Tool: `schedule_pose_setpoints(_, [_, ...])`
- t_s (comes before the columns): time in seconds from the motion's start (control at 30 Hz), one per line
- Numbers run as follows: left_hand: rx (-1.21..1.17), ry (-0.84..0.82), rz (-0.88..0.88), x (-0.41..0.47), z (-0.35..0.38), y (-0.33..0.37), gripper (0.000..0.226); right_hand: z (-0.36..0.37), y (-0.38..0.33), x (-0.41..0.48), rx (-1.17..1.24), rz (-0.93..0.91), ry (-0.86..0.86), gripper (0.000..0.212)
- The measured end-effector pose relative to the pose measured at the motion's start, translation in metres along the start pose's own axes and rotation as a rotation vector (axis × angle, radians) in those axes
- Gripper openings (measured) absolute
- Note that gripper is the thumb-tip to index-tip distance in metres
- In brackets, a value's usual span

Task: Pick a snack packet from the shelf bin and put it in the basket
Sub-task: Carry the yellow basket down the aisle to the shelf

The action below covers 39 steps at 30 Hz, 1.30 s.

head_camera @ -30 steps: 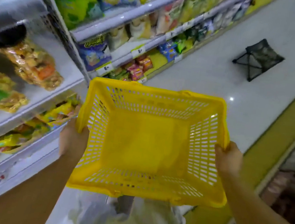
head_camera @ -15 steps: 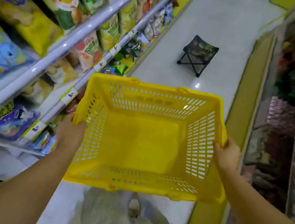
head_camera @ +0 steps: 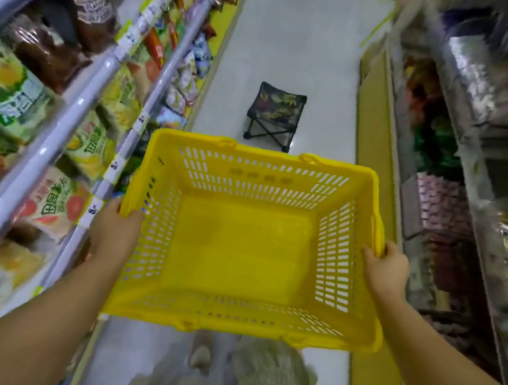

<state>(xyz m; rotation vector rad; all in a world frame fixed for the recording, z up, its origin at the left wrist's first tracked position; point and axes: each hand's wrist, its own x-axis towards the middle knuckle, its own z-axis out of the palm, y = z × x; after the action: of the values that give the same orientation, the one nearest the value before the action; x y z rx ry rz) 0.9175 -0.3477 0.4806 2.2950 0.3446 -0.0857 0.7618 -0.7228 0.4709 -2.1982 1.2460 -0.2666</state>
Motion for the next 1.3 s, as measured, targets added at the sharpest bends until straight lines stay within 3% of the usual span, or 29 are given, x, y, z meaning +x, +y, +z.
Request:
schedule_pose_setpoints(0.47, [-0.036, -0.054, 0.025, 0.156, 0.135, 0.179, 0.017, -0.001, -0.078, 0.238, 0.059, 0.015, 0.026, 0.01])
schedule_pose_setpoints(0.97, [-0.039, -0.174, 0.119, 0.36, 0.266, 0.353, 0.032, 0.035, -0.16, 0.443, 0.058, 0.193, 0.141, 0.024])
schedule_pose_setpoints(1.1, [-0.01, -0.251, 0.21, 0.413, 0.298, 0.406, 0.009, 0.043, -0.181, 0.486, 0.081, 0.281, 0.171, 0.026])
schedule_pose_setpoints(1.3, [0.014, -0.251, 0.248, 0.471, 0.353, 0.464, 0.004, 0.054, -0.201, 0.56, 0.103, 0.331, 0.173, 0.028])
